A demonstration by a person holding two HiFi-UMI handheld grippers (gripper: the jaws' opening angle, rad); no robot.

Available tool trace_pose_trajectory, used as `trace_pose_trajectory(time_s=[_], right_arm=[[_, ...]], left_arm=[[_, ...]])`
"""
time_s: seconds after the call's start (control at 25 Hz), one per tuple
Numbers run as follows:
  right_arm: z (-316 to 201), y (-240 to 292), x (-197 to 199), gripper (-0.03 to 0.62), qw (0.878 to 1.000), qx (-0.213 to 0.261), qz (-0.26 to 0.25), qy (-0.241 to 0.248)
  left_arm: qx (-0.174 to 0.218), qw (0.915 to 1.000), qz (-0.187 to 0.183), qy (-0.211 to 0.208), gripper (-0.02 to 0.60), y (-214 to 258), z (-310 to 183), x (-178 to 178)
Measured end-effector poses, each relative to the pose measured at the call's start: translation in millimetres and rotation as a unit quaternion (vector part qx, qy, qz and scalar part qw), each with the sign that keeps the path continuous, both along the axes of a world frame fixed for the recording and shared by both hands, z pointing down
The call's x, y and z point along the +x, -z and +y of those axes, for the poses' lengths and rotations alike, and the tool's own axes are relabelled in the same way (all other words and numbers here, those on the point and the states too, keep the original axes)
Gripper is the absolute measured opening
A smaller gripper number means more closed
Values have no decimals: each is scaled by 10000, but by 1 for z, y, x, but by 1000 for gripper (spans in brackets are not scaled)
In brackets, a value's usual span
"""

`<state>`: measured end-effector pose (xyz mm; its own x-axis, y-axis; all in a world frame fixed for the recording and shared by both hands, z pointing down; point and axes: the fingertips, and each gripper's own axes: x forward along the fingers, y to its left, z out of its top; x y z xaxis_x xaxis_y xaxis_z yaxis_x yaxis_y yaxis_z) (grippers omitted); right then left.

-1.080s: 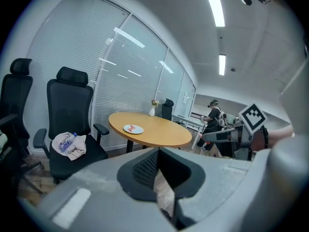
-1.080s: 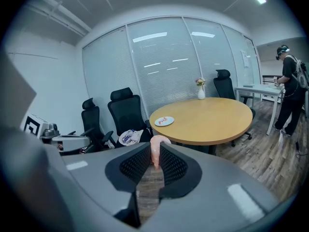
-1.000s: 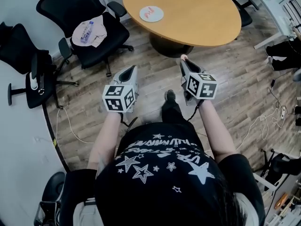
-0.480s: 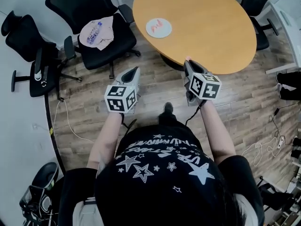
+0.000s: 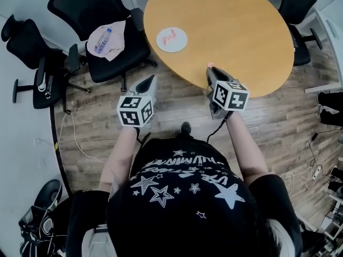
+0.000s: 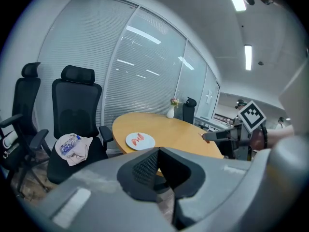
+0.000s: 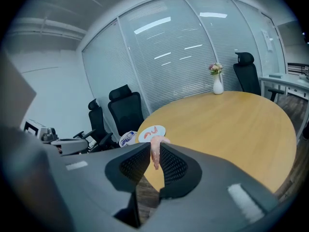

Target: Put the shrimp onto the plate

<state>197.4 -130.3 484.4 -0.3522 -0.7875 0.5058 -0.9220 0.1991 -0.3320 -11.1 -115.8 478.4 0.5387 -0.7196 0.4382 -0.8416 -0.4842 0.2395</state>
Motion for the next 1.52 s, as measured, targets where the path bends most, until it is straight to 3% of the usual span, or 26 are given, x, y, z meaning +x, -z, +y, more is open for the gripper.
trace_pose_trajectory(time_s=[0.28,0.6,1.52], right_arm=[[-28,-5,18,63,9999,-16,-34,154],[-48,-8,-14,62,9986,-65,-45,519],[-163,-56,-84,63,9959,-602,331,592]], left_arm=[[66,9996,-50,270,2,2,-23,10],[-26,9982,-78,601,2,-2,-27,-16],[-503,9985,88,191,2,-44,-158,-53]])
